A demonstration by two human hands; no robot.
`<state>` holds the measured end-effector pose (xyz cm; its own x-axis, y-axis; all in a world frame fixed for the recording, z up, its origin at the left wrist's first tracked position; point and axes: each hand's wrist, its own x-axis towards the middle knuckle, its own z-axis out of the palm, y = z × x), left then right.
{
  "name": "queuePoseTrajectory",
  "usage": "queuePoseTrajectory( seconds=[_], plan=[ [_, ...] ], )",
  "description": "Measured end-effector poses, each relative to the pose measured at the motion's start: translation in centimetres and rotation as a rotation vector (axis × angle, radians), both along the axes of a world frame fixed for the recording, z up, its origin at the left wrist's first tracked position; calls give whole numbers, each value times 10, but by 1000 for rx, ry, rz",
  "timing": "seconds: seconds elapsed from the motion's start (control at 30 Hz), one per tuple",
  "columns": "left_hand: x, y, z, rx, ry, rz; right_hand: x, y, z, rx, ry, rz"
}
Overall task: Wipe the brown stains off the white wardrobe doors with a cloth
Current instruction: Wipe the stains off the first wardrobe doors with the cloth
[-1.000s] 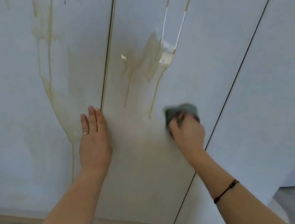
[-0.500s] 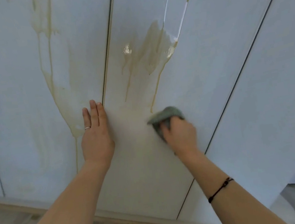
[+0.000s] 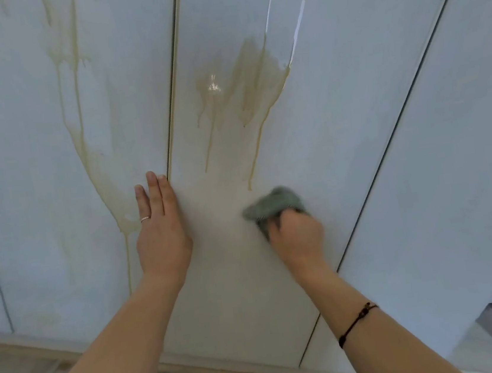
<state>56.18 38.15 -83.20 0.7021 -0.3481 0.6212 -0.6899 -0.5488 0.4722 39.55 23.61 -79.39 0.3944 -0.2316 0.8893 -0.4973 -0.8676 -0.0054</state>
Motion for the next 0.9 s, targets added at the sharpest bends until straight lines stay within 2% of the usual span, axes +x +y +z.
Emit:
queuePoseTrajectory(
  seconds=[0.17, 0.23, 0.3, 0.43, 0.53, 0.63, 0.77, 0.9],
  plan=[
    [-1, -3, -1, 1, -2, 5, -24, -40, 72, 445, -681, -173],
    [-1, -2, -1, 3, 4, 7, -26, -45, 76, 535, -810, -149],
    [-1, -1, 0, 11, 3, 2, -19, -38, 66, 488, -737, -105],
    [-2, -1, -1, 21, 3, 16, -11, -25, 21, 139, -179, -10],
    [-1, -4, -1, 17, -6, 32, -17, -24, 3, -4, 23, 72],
    [1, -8, -4, -10, 11, 38, -26, -34, 18, -45, 17, 17],
    [1, -18, -8, -63, 17, 12, -40, -58, 93, 92, -211, -165],
    [-3, -18, -1, -79, 50, 24, -30, -60, 155, -51, -304, -149]
  ],
)
